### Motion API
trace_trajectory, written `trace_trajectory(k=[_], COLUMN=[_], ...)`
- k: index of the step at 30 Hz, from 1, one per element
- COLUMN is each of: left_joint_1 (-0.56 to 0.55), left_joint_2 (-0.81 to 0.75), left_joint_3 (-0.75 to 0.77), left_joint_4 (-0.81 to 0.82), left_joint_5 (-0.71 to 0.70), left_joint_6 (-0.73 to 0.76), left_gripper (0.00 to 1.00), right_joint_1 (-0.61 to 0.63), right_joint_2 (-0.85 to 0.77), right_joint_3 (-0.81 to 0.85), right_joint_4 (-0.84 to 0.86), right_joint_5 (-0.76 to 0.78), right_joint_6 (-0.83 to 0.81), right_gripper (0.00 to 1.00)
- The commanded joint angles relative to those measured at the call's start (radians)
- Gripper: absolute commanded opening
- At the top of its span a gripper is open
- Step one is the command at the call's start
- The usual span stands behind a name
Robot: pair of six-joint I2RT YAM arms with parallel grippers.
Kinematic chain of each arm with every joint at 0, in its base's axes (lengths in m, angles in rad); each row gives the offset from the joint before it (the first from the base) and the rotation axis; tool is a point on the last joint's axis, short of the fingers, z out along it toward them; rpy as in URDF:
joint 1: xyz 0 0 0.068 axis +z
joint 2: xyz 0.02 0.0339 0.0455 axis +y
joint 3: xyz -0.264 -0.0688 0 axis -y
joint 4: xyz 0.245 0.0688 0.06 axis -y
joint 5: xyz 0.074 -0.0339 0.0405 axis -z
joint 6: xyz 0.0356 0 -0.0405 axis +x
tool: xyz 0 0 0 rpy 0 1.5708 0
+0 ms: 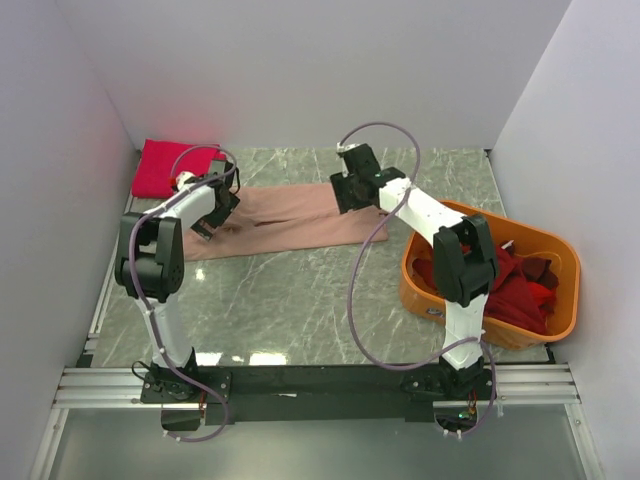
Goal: Fold and stack the t-shirts
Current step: Fold the tshirt
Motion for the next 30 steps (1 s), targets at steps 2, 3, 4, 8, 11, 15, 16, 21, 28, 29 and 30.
trace_trajectory(k=[2, 3, 4, 8, 11, 15, 16, 21, 28, 29, 30], left_joint_1=[0.004, 0.004, 0.005, 0.010, 0.013, 0.039, 0.042, 0.037, 0.014, 0.016, 0.016], left_joint_2=[0.047, 0.056, 0.081, 0.135, 0.138, 0.159, 0.165, 0.159, -0.141, -0.164, -0.192], left_joint_3=[0.078, 0.085, 0.099, 0.238, 0.289, 0.332, 0.352, 0.426, -0.041, -0.124, -0.160], left_joint_4=[0.065, 0.099, 0.113, 0.084, 0.122, 0.246, 0.257, 0.187, 0.317, 0.332, 0.366], left_joint_5=[-0.033, -0.032, -0.030, -0.078, -0.139, -0.107, -0.087, -0.058, 0.022, 0.035, 0.046], left_joint_6=[0.039, 0.064, 0.076, 0.111, 0.142, 0.226, 0.245, 0.311, 0.285, 0.270, 0.262], left_gripper=[0.99, 0.99, 0.99, 1.00, 0.99, 0.99, 0.99, 0.99, 1.00, 0.99, 0.99], right_joint_1=[0.026, 0.026, 0.028, 0.026, 0.026, 0.026, 0.026, 0.028, 0.034, 0.034, 0.034], right_joint_2=[-0.036, -0.033, -0.032, -0.053, -0.078, -0.098, -0.104, -0.121, -0.110, -0.109, -0.110], right_joint_3=[-0.098, -0.124, -0.138, -0.214, -0.268, -0.296, -0.299, -0.308, -0.293, -0.293, -0.294], right_joint_4=[0.080, 0.083, 0.083, 0.100, 0.122, 0.120, 0.122, 0.128, 0.105, 0.102, 0.103], right_joint_5=[-0.153, -0.188, -0.202, -0.220, -0.200, -0.209, -0.211, -0.237, -0.253, -0.248, -0.245], right_joint_6=[0.085, 0.093, 0.102, 0.130, 0.141, 0.151, 0.153, 0.158, 0.141, 0.139, 0.136], right_gripper=[0.68, 0.68, 0.68, 0.68, 0.68, 0.68, 0.68, 0.68, 0.68, 0.68, 0.68])
